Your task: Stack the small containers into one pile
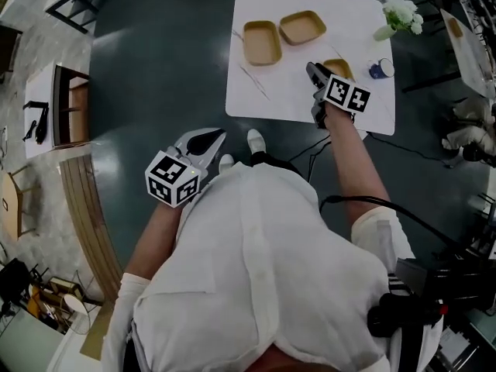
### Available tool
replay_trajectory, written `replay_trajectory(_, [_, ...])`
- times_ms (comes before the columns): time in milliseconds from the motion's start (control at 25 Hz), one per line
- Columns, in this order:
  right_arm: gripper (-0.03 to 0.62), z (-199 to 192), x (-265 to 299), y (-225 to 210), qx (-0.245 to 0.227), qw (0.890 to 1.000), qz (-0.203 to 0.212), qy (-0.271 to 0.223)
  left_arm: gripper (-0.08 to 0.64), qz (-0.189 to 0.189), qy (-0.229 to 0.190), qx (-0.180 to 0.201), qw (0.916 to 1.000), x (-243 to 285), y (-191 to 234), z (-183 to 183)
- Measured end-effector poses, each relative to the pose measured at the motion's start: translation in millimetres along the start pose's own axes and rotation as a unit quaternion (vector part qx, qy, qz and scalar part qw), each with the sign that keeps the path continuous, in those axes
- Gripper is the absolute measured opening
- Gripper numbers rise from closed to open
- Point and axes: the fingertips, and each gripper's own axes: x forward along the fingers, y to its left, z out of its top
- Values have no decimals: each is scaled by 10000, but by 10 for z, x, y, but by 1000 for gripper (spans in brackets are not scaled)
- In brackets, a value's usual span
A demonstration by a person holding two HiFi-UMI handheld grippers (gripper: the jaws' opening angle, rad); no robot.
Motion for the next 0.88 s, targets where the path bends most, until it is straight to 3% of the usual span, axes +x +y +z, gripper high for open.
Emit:
replay_trajectory(200, [98,201,514,-409,884,9959,-207,48,8,277,-119,-182,9994,191,136,190])
replay_trajectory(440, [98,262,988,-760,1854,9820,-356,20,8,496,-106,-333,9982,359,283,290])
replay_trajectory(880, [98,252,1400,-1217,2496,9618,-1118,100,8,908,-214,-646,9935,463,564,396])
